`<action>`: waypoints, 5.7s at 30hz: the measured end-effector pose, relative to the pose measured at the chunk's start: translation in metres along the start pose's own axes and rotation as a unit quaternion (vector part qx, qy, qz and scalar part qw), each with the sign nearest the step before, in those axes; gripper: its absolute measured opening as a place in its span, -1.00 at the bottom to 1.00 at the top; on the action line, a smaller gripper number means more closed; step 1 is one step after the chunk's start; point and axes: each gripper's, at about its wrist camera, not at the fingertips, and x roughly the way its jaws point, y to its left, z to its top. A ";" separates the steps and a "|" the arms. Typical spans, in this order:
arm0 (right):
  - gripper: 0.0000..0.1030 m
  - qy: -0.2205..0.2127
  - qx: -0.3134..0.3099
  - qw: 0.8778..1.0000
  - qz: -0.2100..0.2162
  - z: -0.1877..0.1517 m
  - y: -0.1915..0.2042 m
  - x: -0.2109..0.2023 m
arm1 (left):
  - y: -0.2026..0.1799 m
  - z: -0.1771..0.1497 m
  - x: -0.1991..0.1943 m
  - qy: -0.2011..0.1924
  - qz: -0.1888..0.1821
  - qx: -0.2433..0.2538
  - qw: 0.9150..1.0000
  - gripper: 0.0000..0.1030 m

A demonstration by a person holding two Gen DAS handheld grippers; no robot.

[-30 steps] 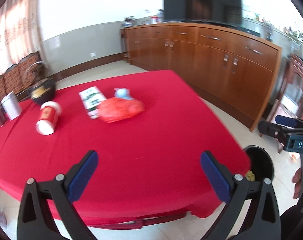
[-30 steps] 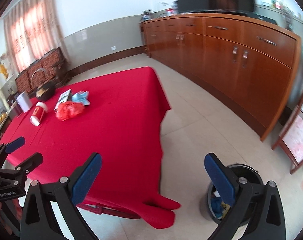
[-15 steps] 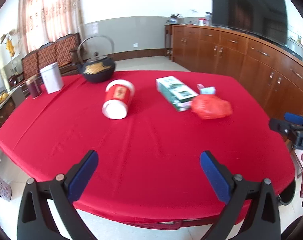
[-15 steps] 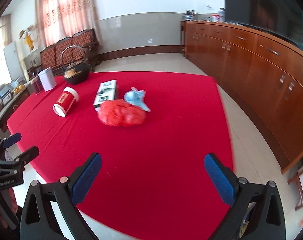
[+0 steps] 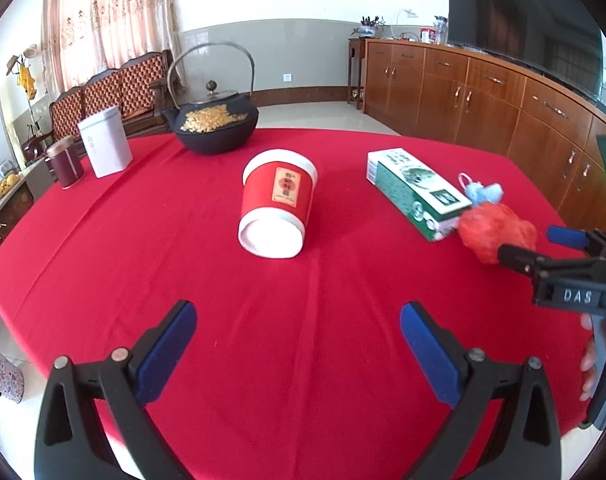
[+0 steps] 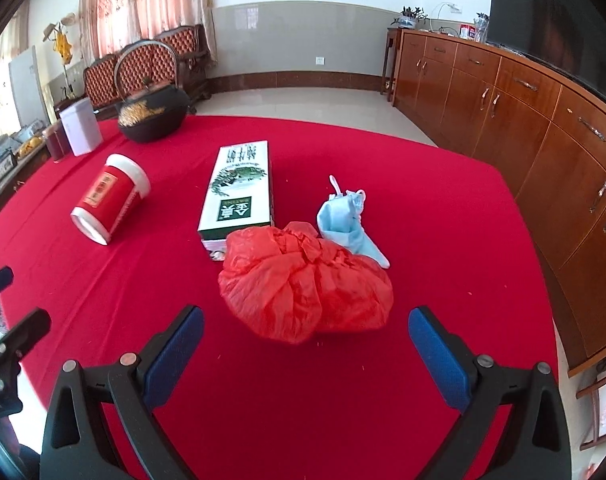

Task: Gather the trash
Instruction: 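Move both open tools back toward the table, then grasp the red paper cup with the left tool while the right tool grasps the red bag, then carry the red paper cup and red bag over the black bin, then open both tools to drop the cup and bag into the bin, then move both open tools back toward the table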

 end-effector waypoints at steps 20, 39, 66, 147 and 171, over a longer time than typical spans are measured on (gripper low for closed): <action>-0.26 0.008 0.009 1.000 0.022 0.024 0.000 0.041 | 0.007 0.044 0.081 0.062 -0.026 -0.018 0.998 0.11; -0.43 -0.037 0.041 0.998 0.035 0.001 -0.018 -0.040 | -0.026 0.010 -0.016 0.015 -0.055 0.014 0.998 0.08; -0.43 -0.083 0.138 0.985 -0.061 -0.109 -0.151 -0.209 | -0.162 -0.013 -0.112 -0.030 -0.157 0.101 0.982 0.08; 0.98 0.194 0.294 0.930 -0.106 -0.444 -0.474 -0.118 | -0.549 -0.207 -0.004 0.201 -0.323 0.345 0.858 0.75; 1.00 0.135 0.346 0.911 -0.177 -0.435 -0.467 -0.186 | -0.501 -0.171 -0.048 0.139 -0.263 0.346 0.890 1.00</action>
